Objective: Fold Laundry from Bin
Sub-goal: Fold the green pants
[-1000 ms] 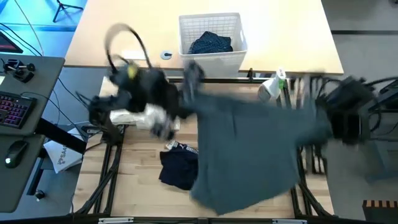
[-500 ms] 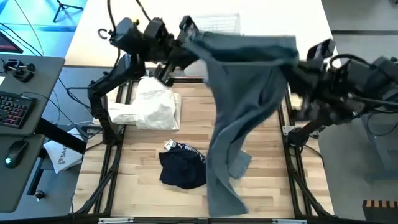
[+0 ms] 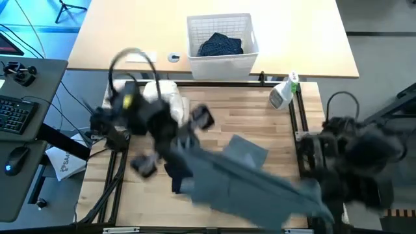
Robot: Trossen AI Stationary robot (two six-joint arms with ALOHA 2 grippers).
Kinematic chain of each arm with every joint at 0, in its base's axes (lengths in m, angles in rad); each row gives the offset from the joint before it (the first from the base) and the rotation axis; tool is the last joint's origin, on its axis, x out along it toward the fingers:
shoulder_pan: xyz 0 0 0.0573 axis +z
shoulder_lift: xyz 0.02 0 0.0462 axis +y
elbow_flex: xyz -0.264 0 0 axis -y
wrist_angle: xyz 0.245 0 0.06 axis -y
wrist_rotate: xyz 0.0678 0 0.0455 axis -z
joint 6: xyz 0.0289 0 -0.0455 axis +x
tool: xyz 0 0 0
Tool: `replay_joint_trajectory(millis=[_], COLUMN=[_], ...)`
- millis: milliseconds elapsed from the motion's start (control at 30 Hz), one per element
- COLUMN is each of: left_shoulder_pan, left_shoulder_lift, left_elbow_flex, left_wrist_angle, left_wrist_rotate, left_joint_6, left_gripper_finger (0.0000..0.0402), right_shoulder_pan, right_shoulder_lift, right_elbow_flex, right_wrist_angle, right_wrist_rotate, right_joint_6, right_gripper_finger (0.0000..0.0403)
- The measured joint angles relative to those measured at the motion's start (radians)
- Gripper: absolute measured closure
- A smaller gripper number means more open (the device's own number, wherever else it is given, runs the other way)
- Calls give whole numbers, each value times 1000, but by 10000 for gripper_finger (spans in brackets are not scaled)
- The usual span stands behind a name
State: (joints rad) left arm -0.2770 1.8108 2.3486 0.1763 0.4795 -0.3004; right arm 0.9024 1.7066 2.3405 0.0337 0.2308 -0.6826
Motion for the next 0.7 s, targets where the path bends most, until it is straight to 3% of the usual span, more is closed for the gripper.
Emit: replay_joint_trajectory(millis=[67, 200, 433, 567, 700], left_shoulder_pan=[-78, -143, -80, 10, 143], left_shoulder_lift=[28, 59, 59, 44, -53], left_elbow_flex=[1, 3, 5, 8, 8], left_wrist_angle=[17, 32, 68, 55, -104], left_wrist_rotate=[-80, -131, -208, -200, -251], left_joint_6=[98, 311, 304, 318, 416], left_gripper_finger=[375, 375, 375, 375, 375], right_shoulder_pan=[9, 8, 4, 4, -29], right_shoulder_lift=[50, 99, 92, 52, -94], right_elbow_flex=[4, 4, 6, 6, 5], right_wrist_angle=[121, 273, 327, 367, 344], right_wrist_rotate=[-32, -90, -76, 184, 666], right_joint_6=[-139, -327, -324, -426, -474], right_gripper_finger=[396, 396, 396, 396, 396])
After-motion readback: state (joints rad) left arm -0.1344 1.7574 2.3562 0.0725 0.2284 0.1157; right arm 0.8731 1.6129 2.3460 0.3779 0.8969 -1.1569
